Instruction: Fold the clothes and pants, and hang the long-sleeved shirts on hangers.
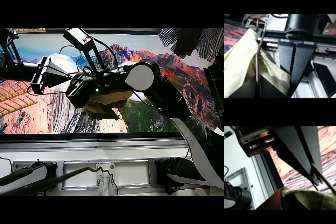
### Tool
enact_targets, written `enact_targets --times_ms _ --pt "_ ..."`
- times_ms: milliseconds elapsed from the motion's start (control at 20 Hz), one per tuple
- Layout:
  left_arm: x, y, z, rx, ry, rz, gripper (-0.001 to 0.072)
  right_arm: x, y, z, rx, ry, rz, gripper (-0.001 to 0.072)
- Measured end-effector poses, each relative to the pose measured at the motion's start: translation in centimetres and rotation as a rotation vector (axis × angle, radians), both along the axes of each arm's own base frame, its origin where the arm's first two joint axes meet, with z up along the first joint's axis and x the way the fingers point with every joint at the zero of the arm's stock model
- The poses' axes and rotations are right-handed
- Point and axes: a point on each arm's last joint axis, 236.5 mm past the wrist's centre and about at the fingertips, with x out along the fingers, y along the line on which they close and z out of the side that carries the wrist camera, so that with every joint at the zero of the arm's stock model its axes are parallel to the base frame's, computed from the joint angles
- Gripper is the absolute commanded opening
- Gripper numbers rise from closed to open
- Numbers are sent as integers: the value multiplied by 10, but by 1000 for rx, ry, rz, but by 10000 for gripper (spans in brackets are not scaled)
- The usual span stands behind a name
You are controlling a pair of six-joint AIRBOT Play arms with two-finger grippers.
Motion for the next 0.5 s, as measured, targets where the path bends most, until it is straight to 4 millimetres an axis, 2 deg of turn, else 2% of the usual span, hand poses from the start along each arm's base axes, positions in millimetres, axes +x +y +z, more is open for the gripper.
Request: enact_targets --times_ms 200,500 --pt "0 0 0 1 68 11 11 0 0 0 0 0 0 19" --pt "5 0 0 3 259 62 11 1 0 1 3 -2 -2 19"
